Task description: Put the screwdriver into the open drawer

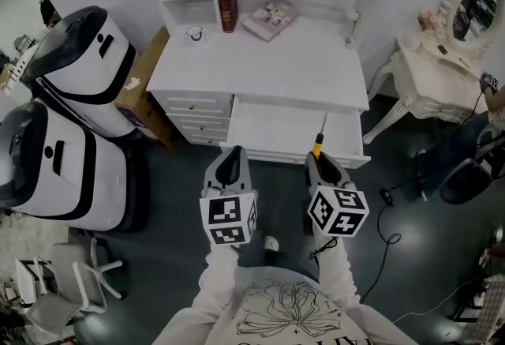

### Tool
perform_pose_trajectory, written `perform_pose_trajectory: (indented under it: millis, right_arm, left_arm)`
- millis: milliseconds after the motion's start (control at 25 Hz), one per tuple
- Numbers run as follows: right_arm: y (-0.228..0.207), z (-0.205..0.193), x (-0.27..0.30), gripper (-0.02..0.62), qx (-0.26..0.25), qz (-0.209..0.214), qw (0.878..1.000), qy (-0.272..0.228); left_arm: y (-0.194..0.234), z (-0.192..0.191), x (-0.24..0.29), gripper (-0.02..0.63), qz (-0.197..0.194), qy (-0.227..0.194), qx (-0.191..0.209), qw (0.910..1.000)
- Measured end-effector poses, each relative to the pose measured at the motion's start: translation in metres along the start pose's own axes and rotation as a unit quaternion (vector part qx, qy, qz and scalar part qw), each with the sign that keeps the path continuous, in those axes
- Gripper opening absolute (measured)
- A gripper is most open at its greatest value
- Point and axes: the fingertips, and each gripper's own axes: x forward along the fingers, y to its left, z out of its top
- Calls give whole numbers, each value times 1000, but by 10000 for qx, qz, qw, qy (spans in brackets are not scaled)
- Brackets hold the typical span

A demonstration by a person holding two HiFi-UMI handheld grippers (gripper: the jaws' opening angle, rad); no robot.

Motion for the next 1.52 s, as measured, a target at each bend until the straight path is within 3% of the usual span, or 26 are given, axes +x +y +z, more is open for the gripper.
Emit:
perform_pose_trajectory:
  millis: [880, 1520]
  right_arm:
    - [-21, 38, 178, 72, -54, -40, 9988, 494]
    - [-21, 4, 292, 72, -428, 161, 9871, 1537]
  left_arm:
    - [64, 12, 182, 8, -269, 366, -121, 9989]
    - [107, -27, 282, 8, -554, 1049, -270, 9926]
